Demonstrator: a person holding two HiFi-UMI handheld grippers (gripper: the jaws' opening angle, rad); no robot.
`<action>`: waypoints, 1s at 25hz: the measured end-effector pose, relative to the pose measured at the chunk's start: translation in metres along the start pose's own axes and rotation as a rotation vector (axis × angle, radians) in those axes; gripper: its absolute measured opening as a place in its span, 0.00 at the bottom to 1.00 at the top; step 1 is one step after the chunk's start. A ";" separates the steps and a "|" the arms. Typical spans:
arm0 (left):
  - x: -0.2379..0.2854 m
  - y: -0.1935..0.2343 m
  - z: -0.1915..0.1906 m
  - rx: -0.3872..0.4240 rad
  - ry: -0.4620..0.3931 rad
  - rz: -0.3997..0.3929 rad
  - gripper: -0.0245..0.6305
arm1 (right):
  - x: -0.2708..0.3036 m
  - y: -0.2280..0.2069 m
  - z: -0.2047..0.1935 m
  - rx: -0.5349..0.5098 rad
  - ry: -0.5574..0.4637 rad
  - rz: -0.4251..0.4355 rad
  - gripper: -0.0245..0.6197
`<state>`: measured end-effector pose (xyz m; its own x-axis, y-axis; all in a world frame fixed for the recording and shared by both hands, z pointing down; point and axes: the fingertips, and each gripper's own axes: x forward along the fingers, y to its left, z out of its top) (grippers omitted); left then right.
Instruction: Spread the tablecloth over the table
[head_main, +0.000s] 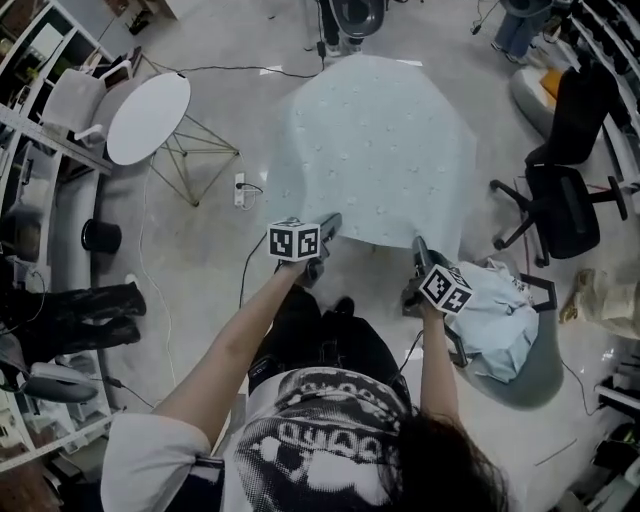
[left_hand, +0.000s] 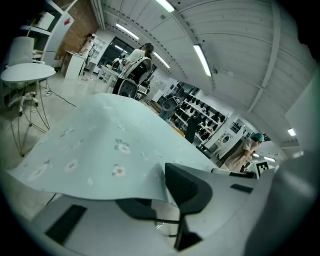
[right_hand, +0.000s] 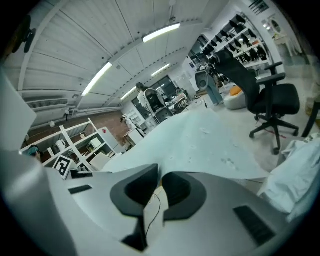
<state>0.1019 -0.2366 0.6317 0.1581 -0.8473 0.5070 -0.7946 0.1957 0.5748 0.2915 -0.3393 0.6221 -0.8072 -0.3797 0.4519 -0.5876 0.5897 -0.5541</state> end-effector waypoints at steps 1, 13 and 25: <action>0.001 0.003 -0.004 -0.005 0.004 0.005 0.12 | 0.002 -0.003 -0.007 0.011 0.013 -0.003 0.08; 0.009 0.025 -0.035 -0.031 0.044 0.064 0.13 | 0.017 -0.030 -0.051 0.181 0.065 -0.042 0.09; -0.024 0.035 -0.085 -0.028 0.099 0.114 0.17 | -0.001 -0.035 -0.100 0.198 0.128 -0.043 0.15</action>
<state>0.1196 -0.1672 0.6941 0.1260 -0.7663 0.6301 -0.7940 0.3029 0.5271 0.3184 -0.2889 0.7110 -0.7750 -0.3001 0.5561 -0.6308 0.4191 -0.6530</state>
